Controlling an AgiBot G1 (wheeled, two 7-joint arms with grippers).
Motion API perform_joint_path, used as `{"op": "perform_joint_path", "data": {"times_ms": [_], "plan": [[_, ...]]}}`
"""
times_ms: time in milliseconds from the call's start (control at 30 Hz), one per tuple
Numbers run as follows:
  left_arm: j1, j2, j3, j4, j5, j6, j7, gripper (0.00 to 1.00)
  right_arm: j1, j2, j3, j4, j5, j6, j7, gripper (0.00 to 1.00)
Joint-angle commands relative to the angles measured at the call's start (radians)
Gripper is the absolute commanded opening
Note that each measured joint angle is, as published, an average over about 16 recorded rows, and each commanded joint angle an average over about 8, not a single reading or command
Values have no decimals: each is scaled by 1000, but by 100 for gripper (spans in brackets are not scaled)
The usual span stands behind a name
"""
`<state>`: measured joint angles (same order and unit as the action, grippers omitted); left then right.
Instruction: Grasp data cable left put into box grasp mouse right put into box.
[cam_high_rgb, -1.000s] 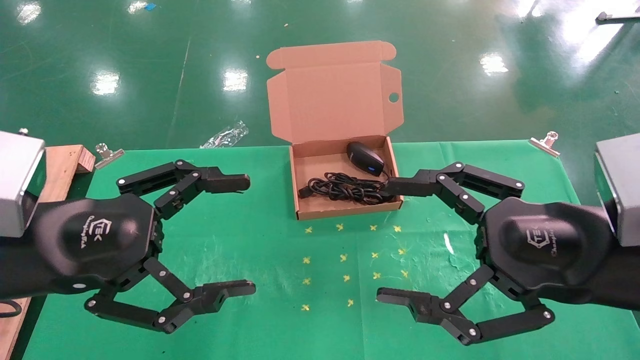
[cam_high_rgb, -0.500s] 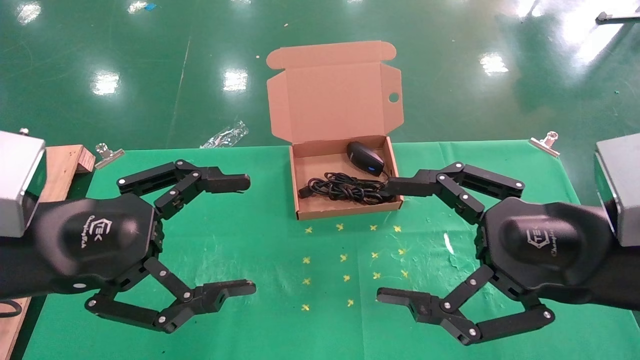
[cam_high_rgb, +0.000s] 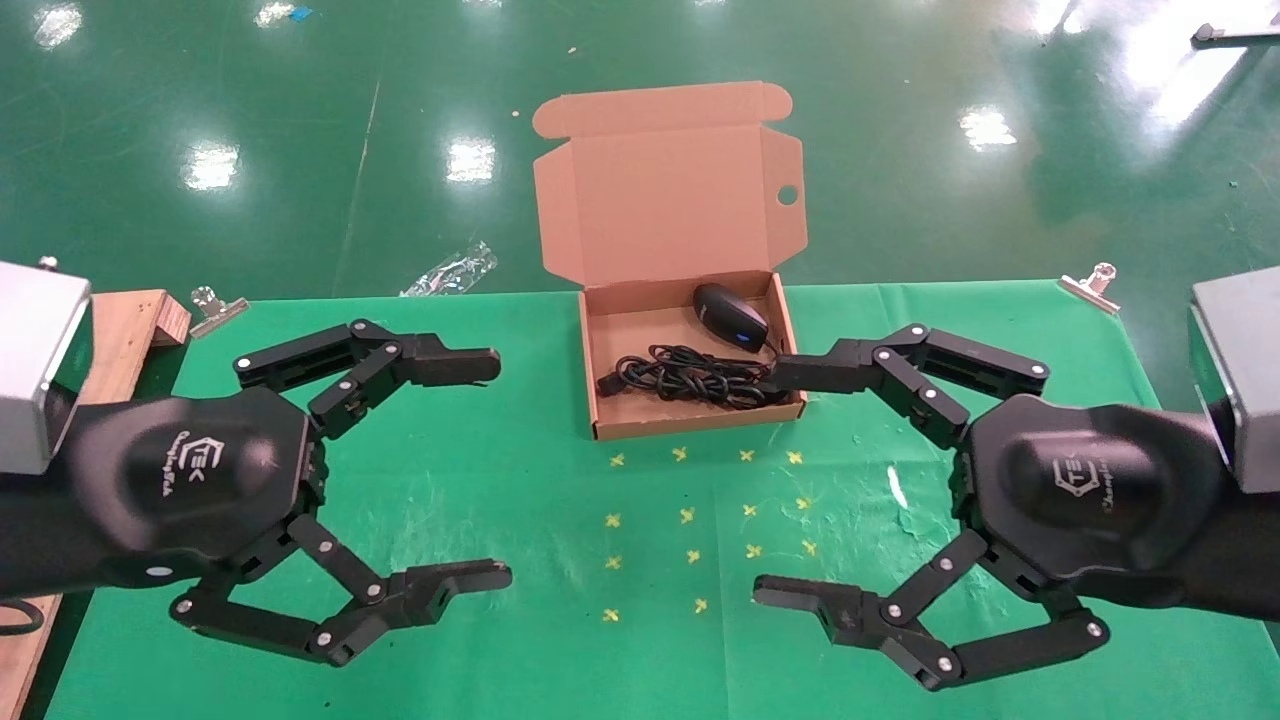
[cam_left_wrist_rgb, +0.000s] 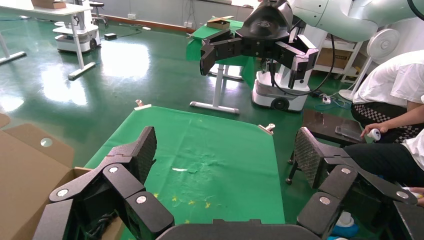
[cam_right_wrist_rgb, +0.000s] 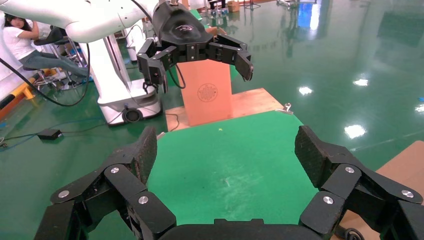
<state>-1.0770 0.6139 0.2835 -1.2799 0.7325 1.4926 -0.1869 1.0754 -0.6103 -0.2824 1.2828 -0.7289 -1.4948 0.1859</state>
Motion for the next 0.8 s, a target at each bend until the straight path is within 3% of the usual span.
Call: {"op": "perform_joint_path", "data": {"times_ms": [33, 800], "plan": [[0, 0, 0, 0, 0, 0, 0, 100, 0, 0, 0, 0, 0, 0, 0, 100], [0, 0, 0, 0, 0, 0, 0, 100, 0, 0, 0, 0, 0, 0, 0, 100]]}}
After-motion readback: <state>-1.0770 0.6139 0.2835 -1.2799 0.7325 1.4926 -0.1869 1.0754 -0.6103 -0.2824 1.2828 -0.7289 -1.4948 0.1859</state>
